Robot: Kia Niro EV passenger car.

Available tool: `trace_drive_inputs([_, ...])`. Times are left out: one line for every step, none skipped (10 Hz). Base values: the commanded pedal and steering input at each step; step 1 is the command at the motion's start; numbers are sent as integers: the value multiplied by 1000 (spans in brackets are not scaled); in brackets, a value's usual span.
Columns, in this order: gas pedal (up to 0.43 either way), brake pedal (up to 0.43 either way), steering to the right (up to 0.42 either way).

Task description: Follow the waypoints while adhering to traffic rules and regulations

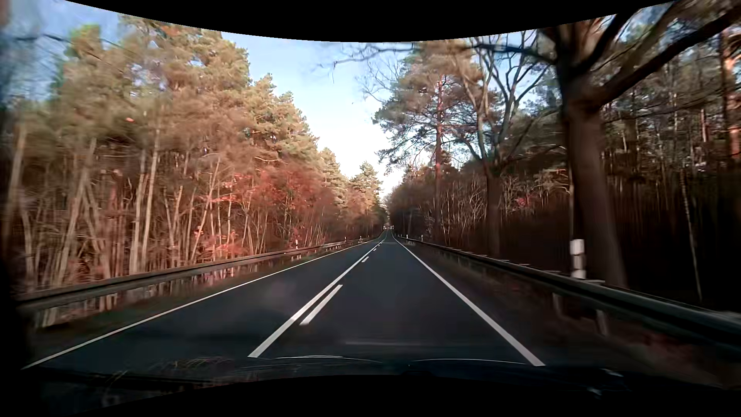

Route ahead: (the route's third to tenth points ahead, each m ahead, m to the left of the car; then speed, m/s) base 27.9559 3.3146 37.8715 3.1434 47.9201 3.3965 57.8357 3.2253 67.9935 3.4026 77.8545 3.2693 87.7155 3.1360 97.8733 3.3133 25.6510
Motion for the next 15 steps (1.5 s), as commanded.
trace_drive_inputs([197,0,-2])
trace_drive_inputs([197,0,-2])
trace_drive_inputs([197,0,-2])
trace_drive_inputs([197,0,-1])
trace_drive_inputs([197,0,-2])
trace_drive_inputs([197,0,-2])
trace_drive_inputs([197,0,-2])
trace_drive_inputs([197,0,-2])
trace_drive_inputs([197,0,-1])
trace_drive_inputs([197,0,-1])
trace_drive_inputs([189,0,-1])
trace_drive_inputs([189,0,-1])
trace_drive_inputs([189,0,-2])
trace_drive_inputs([189,0,-2])
trace_drive_inputs([177,0,-2])
